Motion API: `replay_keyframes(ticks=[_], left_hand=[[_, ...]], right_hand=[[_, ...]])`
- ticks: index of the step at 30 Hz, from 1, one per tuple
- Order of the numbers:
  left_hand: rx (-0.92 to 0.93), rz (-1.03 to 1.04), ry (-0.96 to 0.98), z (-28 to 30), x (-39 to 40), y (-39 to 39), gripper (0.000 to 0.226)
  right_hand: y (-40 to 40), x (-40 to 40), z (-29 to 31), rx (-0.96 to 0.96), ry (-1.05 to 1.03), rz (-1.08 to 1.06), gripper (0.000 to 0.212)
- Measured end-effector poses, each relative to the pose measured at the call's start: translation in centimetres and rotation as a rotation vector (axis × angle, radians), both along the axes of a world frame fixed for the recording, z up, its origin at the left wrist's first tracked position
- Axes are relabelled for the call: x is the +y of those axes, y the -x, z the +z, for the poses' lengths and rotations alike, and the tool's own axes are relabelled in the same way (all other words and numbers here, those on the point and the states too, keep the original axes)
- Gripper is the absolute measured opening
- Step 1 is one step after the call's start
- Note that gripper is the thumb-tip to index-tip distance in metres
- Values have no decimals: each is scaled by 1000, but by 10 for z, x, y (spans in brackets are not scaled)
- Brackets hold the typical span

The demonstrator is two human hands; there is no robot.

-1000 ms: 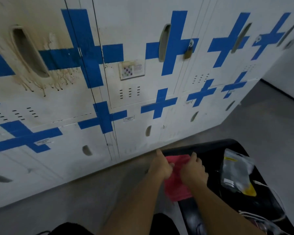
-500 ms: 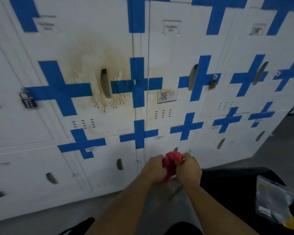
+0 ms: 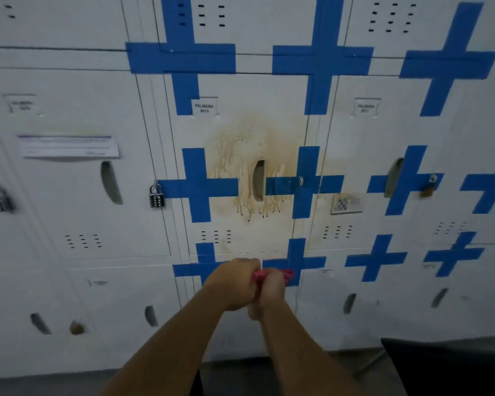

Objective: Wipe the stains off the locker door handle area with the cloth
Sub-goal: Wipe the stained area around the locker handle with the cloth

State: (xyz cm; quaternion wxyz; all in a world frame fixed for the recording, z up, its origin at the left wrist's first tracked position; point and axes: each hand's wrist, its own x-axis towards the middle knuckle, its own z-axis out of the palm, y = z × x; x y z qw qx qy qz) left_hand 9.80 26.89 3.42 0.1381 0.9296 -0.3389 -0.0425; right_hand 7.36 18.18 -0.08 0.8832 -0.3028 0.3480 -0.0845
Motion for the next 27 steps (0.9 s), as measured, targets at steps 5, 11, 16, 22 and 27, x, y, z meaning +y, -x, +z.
replay_keyframes(ticks=[5, 11, 16, 22, 27], left_hand=[[-286, 121, 212, 20, 41, -56, 48], [-659, 286, 417, 49, 44, -119, 54], [-777, 351, 435, 62, 41, -162, 70], [-857, 394, 409, 68, 41, -201, 69], [-989, 383, 417, 57, 42, -222, 84]], right_hand=[[-38, -10, 5, 60, 340, -182, 23], [-57, -21, 49, -136, 800, -296, 16], [-89, -29, 72, -407, 1253, -324, 56], [-115, 4, 113, -504, 1792, -357, 69], [-153, 21, 135, -284, 2329, -266, 66]])
